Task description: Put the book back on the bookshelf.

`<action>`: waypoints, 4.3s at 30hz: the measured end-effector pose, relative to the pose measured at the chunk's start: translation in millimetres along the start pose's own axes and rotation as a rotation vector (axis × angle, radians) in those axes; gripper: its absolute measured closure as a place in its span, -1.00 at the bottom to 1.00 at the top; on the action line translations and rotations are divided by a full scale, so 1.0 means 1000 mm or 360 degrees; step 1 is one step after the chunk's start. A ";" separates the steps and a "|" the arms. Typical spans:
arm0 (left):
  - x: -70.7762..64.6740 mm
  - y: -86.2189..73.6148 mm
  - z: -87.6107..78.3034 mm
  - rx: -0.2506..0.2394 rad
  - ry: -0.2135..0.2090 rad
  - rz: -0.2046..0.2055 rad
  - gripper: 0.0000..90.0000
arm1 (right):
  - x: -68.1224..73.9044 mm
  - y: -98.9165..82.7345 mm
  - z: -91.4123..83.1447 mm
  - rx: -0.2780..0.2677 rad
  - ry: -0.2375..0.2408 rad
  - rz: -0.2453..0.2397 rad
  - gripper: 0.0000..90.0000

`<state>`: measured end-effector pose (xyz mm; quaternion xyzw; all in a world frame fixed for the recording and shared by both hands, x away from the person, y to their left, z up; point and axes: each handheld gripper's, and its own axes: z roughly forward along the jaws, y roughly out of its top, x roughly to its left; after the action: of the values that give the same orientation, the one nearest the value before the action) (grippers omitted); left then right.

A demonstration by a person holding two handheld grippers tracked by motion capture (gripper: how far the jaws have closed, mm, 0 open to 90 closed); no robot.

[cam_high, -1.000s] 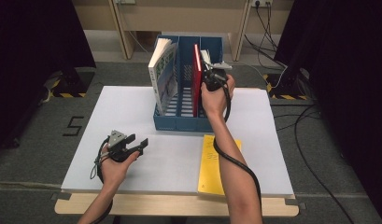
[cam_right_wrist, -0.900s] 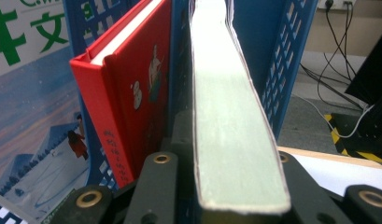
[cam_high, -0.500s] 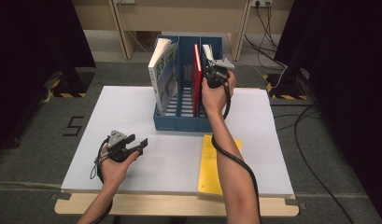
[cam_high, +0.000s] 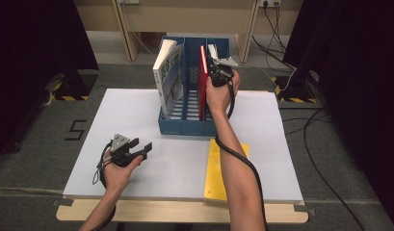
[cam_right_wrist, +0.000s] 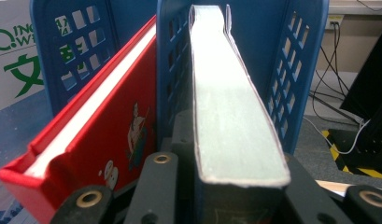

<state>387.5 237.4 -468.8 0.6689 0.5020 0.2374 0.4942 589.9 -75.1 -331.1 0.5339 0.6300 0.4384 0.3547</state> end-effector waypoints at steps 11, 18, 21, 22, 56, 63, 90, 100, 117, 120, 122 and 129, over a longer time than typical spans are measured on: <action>-0.001 -0.002 0.001 0.0016 0.0002 0.0007 -0.17 | 0.001 -0.007 0.004 0.0005 0.0014 -0.0016 0.65; -0.001 -0.001 0.000 0.0010 -0.0001 0.0007 -0.17 | 0.000 -0.007 -0.003 0.0062 0.0029 -0.0021 0.56; -0.002 -0.002 0.000 0.0010 -0.0003 0.0006 -0.17 | 0.002 -0.008 -0.007 0.0092 0.0033 -0.0012 0.53; -0.002 -0.002 0.000 0.0008 -0.0003 0.0006 -0.17 | 0.002 -0.009 -0.008 0.0108 0.0031 -0.0005 0.53; -0.002 -0.001 -0.001 0.0001 0.0002 0.0007 -0.17 | 0.016 -0.029 -0.018 0.0185 0.0015 -0.0038 0.67; -0.002 -0.001 -0.001 -0.0002 0.0002 0.0006 -0.17 | 0.015 -0.031 -0.020 0.0171 0.0043 -0.0080 0.56; -0.008 -0.001 0.000 0.0007 -0.0015 0.0020 -0.17 | 0.004 -0.045 -0.051 0.0207 0.0141 -0.0038 0.39; -0.010 -0.002 0.000 0.0018 -0.0022 0.0027 -0.17 | -0.005 -0.050 -0.066 0.0262 0.0198 0.0000 0.35; -0.025 -0.003 0.003 0.0032 -0.0093 0.0037 -0.18 | -0.035 -0.072 -0.086 0.0432 0.0220 0.0069 0.34; -0.030 -0.003 0.004 0.0042 -0.0120 0.0037 -0.18 | -0.043 -0.079 -0.091 0.0491 0.0232 0.0090 0.33; -0.034 -0.002 0.005 0.0044 -0.0149 0.0036 -0.18 | -0.048 -0.083 -0.093 0.0508 0.0227 0.0080 0.33; -0.048 0.000 0.009 0.0066 -0.0208 0.0074 -0.19 | -0.065 -0.103 -0.099 0.0601 0.0190 0.0113 0.32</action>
<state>376.3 189.7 -463.7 0.7045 0.4578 0.1942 0.5064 473.7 -160.7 -392.9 0.5859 0.7017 0.3556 0.1947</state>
